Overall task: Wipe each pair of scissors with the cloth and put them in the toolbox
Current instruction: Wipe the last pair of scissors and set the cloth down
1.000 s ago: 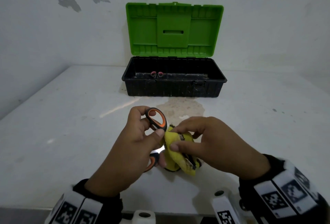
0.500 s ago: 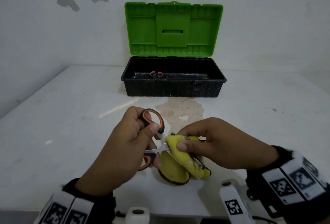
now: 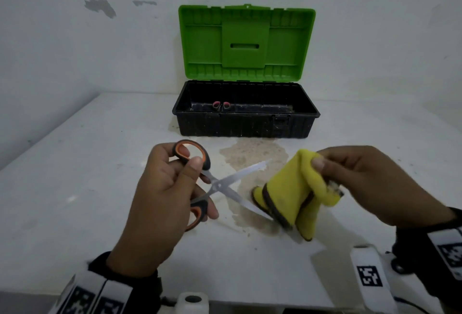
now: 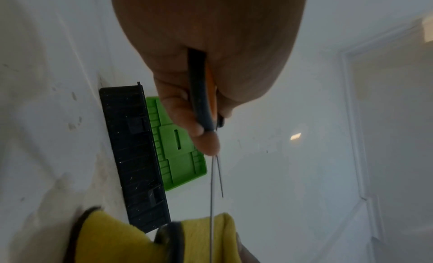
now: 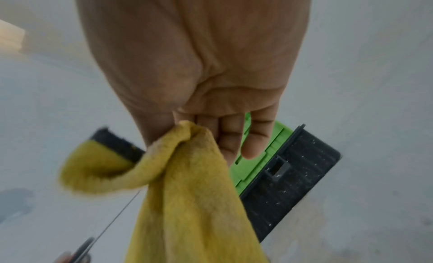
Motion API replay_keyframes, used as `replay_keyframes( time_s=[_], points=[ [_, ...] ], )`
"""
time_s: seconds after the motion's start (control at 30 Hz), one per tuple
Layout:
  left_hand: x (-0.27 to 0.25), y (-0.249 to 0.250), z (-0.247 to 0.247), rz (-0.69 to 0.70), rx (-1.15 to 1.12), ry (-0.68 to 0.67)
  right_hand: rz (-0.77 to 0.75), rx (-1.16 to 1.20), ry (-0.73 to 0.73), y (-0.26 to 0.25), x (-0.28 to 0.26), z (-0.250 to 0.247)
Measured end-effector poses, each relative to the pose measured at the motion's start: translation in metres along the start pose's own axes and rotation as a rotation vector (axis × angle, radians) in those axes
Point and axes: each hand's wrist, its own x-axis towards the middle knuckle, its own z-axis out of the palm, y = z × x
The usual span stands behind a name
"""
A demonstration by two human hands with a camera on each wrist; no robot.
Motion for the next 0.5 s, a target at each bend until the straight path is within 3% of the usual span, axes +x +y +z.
replay_keyframes(
  time_s=[0.1, 0.3, 0.5],
  points=[
    [0.001, -0.002, 0.011, -0.05, -0.054, 0.083, 0.011, 0.136, 0.123, 0.004, -0.003, 0.005],
    [-0.001, -0.009, 0.037, -0.109, -0.15, 0.173, -0.053, 0.283, 0.065, -0.007, -0.005, 0.047],
    [-0.008, -0.008, 0.045, -0.063, -0.086, 0.239, -0.016, 0.191, 0.011, -0.015, -0.004, 0.064]
  ],
)
